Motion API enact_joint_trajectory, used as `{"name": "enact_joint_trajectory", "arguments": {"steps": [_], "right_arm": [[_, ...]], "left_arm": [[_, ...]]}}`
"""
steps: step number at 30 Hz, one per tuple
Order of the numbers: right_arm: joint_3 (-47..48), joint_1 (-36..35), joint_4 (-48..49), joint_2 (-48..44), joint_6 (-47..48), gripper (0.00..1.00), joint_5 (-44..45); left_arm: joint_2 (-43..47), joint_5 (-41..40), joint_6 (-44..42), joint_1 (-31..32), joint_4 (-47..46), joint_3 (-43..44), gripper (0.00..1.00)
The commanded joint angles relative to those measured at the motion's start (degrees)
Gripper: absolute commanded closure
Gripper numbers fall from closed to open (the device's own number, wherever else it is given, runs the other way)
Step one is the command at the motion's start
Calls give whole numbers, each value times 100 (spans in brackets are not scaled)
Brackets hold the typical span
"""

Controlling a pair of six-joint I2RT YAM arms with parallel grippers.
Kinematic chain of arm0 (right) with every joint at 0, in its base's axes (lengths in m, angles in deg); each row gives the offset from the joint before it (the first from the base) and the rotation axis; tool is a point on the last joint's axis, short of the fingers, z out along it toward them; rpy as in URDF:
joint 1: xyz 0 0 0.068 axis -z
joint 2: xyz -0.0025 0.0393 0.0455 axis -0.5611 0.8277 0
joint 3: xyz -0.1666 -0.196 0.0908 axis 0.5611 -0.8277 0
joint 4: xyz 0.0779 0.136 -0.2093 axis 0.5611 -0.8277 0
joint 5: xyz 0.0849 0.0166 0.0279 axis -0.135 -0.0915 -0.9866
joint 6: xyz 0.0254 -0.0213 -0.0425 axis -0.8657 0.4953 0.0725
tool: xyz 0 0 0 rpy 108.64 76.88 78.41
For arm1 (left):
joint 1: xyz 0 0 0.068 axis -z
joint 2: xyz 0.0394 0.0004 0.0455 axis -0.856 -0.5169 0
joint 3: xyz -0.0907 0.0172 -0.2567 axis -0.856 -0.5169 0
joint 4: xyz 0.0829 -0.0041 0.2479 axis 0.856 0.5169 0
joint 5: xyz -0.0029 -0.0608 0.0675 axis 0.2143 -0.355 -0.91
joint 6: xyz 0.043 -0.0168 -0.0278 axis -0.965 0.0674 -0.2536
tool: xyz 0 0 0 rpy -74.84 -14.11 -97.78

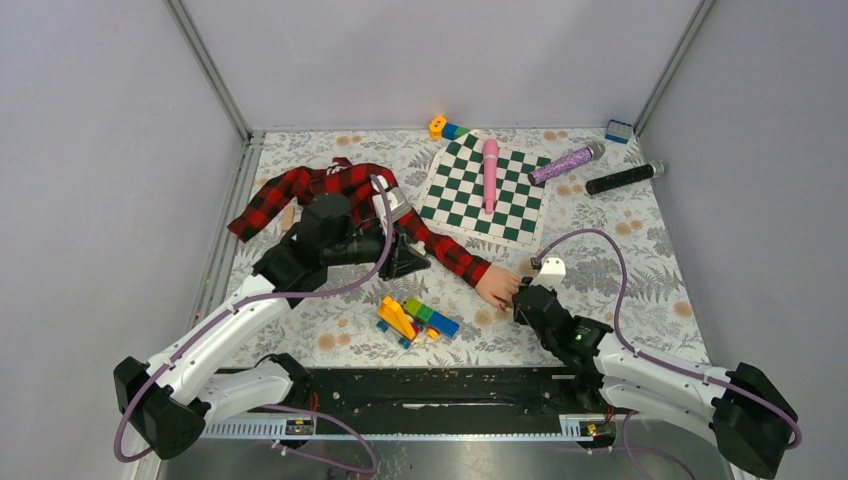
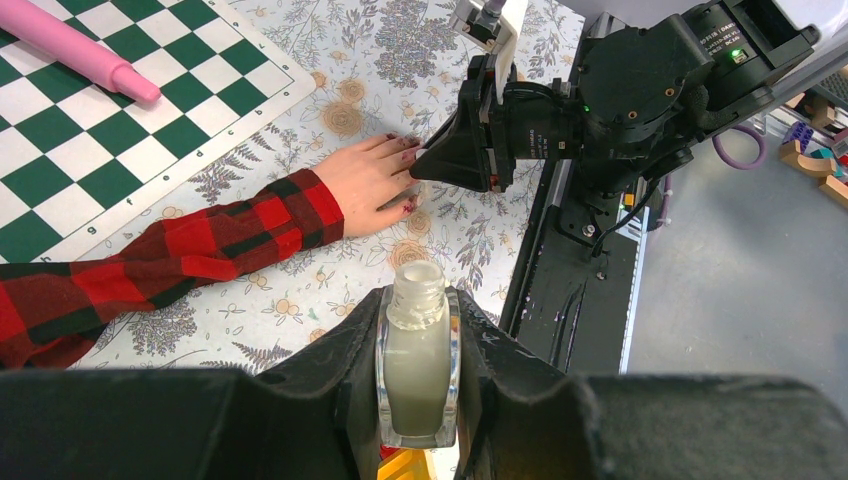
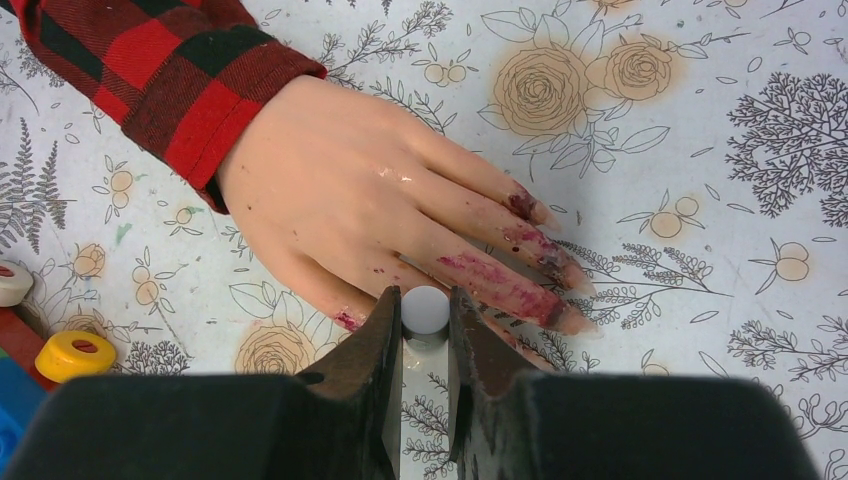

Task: Paint the nails
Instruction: Paint the nail polish on the nail.

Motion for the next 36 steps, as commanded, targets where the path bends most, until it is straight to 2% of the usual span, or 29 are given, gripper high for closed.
{"name": "enact_joint_trajectory", "arguments": {"steps": [1,36], "right_arm": [[108,-85,-59,-44,-90,100,271],[59,-107,-270,-443,-197,100,372]], "left_arm": [[44,170,44,17,-331,236,100],[106,150,62,15,-332,228,100]]}}
